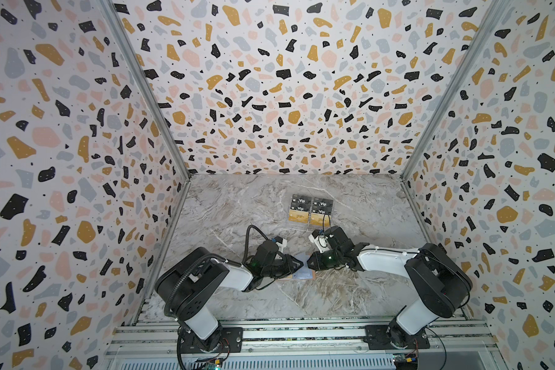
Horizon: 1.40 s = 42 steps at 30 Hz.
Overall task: Insert credit cards into a card holder
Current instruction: Flip over the card slot on the card holder.
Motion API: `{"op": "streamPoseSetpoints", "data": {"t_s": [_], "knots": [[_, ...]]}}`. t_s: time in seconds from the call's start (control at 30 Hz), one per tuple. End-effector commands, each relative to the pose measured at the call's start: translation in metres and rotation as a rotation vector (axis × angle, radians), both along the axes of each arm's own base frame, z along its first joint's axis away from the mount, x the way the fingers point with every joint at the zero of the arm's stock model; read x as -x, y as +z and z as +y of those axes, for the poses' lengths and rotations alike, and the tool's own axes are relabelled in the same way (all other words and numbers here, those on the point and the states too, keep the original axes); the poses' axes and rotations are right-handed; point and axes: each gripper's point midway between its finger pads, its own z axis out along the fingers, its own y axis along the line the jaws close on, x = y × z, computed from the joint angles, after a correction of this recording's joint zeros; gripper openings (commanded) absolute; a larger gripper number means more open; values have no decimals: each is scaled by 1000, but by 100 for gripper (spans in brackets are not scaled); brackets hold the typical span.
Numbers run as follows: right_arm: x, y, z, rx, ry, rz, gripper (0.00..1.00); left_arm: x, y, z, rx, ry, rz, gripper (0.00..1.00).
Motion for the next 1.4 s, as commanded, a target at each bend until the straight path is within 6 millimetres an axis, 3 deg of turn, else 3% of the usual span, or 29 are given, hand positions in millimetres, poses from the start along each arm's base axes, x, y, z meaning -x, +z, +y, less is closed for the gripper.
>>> {"op": "streamPoseSetpoints", "data": {"t_s": [0.0,0.4,0.53,0.87,1.0,1.2,1.37], "knots": [[3,7,7,-39,21,6,16,-2,20,-3,18,-11,-57,42],[6,8,15,-80,40,27,16,2,5,21,-188,-18,-62,46],[7,7,17,-81,48,33,16,1,13,30,-253,-31,-102,47],[8,11,31,-102,86,29,16,-9,23,53,-230,63,-115,42],[8,15,36,-112,98,21,16,-17,28,74,-255,134,-125,41],[8,16,48,-132,121,25,15,-22,16,113,-335,213,-96,41],[8,19,62,-173,130,22,15,-22,19,126,-364,233,-105,41]]}}
